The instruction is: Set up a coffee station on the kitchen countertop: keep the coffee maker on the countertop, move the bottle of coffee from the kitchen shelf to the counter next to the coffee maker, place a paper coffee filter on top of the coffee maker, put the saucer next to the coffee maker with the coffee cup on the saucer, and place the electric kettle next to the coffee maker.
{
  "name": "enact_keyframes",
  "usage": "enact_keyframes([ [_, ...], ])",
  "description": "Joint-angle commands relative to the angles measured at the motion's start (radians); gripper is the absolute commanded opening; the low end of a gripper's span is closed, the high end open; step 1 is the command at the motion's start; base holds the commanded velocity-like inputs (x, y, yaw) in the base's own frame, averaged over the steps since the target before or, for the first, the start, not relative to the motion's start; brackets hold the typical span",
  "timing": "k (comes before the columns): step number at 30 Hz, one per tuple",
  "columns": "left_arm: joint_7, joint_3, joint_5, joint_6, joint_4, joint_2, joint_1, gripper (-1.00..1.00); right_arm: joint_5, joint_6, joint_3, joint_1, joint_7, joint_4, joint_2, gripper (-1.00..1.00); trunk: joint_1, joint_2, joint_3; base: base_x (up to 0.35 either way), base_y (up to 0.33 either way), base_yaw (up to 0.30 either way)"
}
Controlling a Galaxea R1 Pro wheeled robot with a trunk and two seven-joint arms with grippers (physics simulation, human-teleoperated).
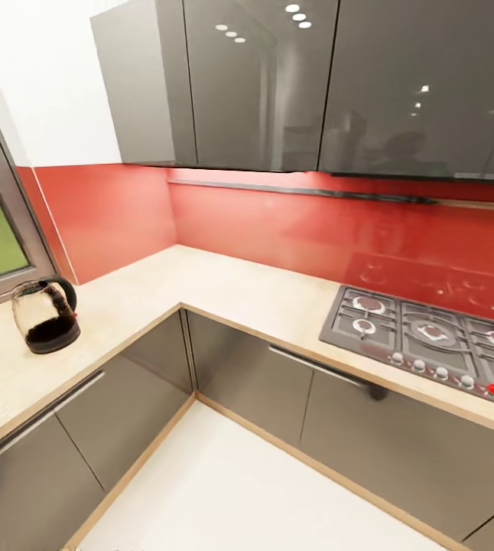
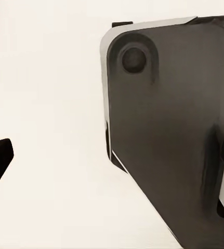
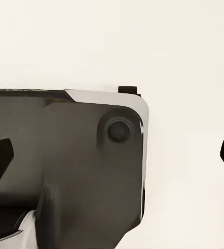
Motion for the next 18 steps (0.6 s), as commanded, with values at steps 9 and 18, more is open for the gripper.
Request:
enact_keyframes([
  [9,-0.004,0.009,-0.008,-0.003,0.000,0.002,-0.001,1.00,0.009,-0.003,-0.009,-0.001,0.004,0.001,0.000,1.00,0.001,-0.002,-0.002,0.027,-0.312,0.277],
  [18,-0.003,0.075,0.016,-0.001,0.000,0.013,-0.001,1.00,0.009,-0.003,-0.009,-0.001,0.004,0.001,0.000,1.00,0.001,-0.002,-0.002,0.159,-0.299,0.277],
])
